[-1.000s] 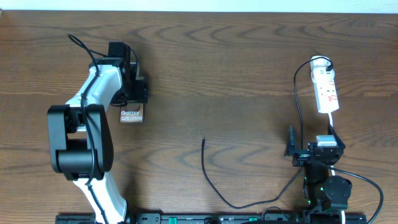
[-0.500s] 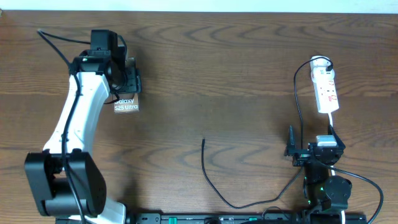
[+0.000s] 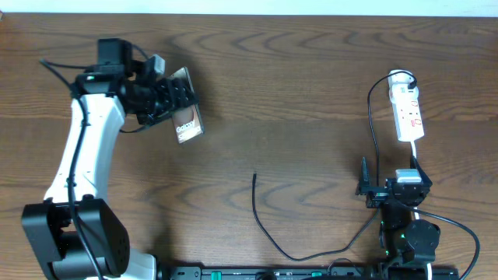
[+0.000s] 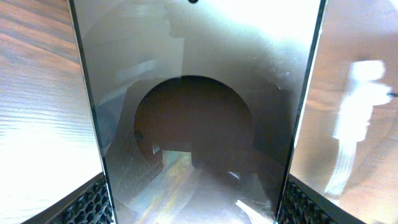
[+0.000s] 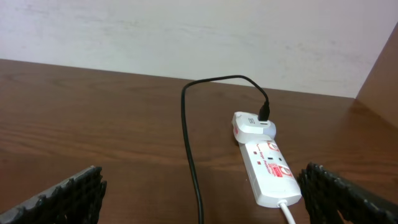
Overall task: Plug charger to phone and switch on socket
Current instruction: 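Lift the phone and rotate it upright with the left gripper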
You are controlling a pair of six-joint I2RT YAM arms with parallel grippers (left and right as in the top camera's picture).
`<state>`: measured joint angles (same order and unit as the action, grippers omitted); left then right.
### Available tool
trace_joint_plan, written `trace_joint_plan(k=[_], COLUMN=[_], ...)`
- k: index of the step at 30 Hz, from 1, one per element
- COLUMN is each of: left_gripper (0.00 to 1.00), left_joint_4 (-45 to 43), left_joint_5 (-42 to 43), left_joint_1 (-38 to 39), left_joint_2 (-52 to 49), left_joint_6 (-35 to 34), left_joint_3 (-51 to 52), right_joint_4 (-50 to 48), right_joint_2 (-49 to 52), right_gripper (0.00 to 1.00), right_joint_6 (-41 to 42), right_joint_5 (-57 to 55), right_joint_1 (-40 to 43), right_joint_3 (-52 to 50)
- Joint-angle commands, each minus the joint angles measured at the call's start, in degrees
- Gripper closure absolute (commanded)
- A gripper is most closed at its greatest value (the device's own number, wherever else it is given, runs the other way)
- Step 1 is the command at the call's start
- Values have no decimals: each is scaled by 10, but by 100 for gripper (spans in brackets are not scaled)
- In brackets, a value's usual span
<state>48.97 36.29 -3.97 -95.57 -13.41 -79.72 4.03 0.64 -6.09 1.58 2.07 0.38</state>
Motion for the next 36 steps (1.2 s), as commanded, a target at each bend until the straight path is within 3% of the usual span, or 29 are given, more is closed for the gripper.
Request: trace_joint_plan(k=[1,5,12,20,36], left_gripper=[92,92,93,93,93], left_joint_4=[-6,-20,-21,-21,-21], left_joint_5=[179,273,340,452,453], left_joint_1=[-45,-81,-106,-109,-109], left_joint_2=[16,16,16,16,16], left_joint_6=[-111,-207,-358,-464,-493], left_joint_3=[-18,-18,-18,-18,-18], right_joint_4=[3,3,3,2,2], right_joint_2=[-3,-3,-3,-3,-3], right_gripper=[1,1,1,1,1], right_joint_6=[5,5,5,5,5], right_joint_5=[-2,-2,-2,-2,-2], right_joint_1=[-4,-4,-4,-4,-4], right_joint_3=[-1,-1,-1,-1,-1])
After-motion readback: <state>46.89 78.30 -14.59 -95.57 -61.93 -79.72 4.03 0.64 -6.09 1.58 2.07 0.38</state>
